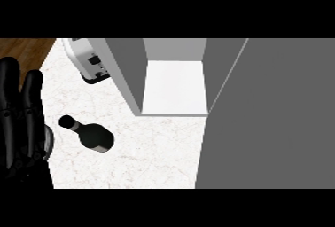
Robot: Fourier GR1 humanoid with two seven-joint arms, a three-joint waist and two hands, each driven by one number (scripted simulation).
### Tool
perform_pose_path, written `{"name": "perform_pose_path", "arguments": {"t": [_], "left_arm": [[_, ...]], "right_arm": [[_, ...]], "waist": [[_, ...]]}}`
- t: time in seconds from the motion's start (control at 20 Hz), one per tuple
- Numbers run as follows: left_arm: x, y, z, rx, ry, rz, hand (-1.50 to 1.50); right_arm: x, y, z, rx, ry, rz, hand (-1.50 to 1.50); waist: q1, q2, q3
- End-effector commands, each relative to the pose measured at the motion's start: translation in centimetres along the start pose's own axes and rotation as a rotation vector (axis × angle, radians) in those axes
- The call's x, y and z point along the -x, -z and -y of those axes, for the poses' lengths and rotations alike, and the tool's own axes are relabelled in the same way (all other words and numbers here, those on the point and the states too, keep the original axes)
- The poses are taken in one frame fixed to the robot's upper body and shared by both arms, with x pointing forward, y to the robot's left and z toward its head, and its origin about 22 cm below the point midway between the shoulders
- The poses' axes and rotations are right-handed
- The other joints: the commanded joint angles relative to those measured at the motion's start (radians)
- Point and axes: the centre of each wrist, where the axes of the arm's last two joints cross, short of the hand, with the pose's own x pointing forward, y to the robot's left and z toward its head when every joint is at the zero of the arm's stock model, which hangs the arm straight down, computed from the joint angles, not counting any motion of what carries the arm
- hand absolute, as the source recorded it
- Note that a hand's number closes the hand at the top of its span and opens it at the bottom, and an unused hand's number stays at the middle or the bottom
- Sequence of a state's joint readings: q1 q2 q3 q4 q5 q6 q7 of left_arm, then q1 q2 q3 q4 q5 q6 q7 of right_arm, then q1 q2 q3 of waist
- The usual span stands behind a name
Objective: Pick up the wine, place it into the cabinet and close the cabinet
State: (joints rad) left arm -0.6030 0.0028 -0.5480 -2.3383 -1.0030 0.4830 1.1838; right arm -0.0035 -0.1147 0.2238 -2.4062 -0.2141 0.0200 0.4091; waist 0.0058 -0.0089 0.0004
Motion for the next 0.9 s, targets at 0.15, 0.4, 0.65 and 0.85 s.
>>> {"name": "perform_pose_path", "arguments": {"t": [0.15,0.4,0.65,0.85], "left_arm": [[-1.2,-1.2,-3.5,-0.025,-0.046,-0.077,-1.5],[-1.6,0.1,-4.0,-0.016,-0.035,-0.097,-1.5],[1.2,-0.1,-3.2,-0.023,-0.034,-0.143,-1.5],[2.6,0.3,-3.6,-0.043,-0.018,-0.178,-1.5]], "right_arm": [[-2.4,-1.0,-0.5,0.027,-0.032,0.018,-1.5],[-2.4,-1.1,0.7,0.02,-0.043,-0.003,-1.5],[-2.3,-1.3,-0.2,0.038,-0.058,0.014,-1.5],[-1.3,-0.5,1.4,0.1,-0.091,0.031,-1.5]], "waist": [[-0.001,0.003,-0.001],[-0.005,0.003,0.0],[-0.013,0.007,-0.002],[-0.01,0.009,-0.001]]}}
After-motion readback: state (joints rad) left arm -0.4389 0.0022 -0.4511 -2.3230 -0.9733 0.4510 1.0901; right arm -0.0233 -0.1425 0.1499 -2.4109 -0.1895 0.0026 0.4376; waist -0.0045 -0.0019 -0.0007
